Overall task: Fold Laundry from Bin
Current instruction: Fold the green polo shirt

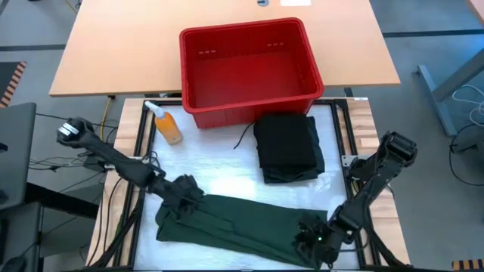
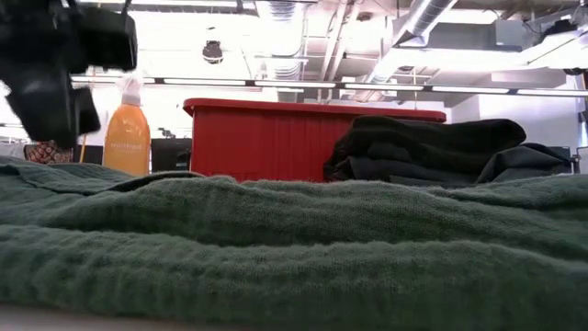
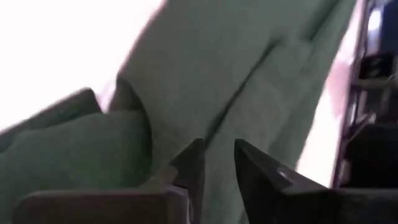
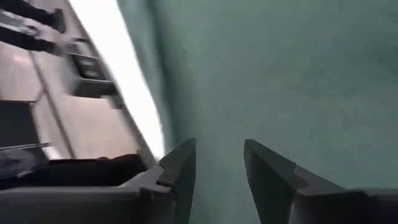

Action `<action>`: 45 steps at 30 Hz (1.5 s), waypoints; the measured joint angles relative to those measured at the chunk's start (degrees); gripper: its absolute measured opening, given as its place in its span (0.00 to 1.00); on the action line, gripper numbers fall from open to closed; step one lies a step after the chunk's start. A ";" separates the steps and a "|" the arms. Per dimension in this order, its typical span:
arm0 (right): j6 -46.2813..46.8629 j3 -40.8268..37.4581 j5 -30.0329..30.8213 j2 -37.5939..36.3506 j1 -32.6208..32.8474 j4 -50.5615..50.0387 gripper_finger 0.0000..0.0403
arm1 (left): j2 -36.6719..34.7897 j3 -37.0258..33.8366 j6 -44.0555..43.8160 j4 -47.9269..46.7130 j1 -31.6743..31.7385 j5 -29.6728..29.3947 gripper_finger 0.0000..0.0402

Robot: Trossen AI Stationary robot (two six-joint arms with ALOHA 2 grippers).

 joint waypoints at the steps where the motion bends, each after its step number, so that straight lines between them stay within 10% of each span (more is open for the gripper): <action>1: 0.27 -0.87 -0.11 0.00 -0.11 -0.02 0.40 | 1.47 -0.13 0.58 0.49 0.37 1.22 0.18; 14: 2.05 -9.72 -4.11 -0.19 -6.29 -7.39 0.26 | 13.41 0.09 -1.16 -4.94 6.14 -0.57 0.01; 29: -5.45 -2.99 -10.42 -6.33 -19.53 -32.60 0.20 | 9.14 -0.11 -12.21 -17.55 10.98 -7.51 0.00; 45: 23.79 4.58 -3.04 -11.40 -4.79 -39.79 0.31 | -9.66 -0.18 -5.21 -7.57 10.11 -24.18 0.00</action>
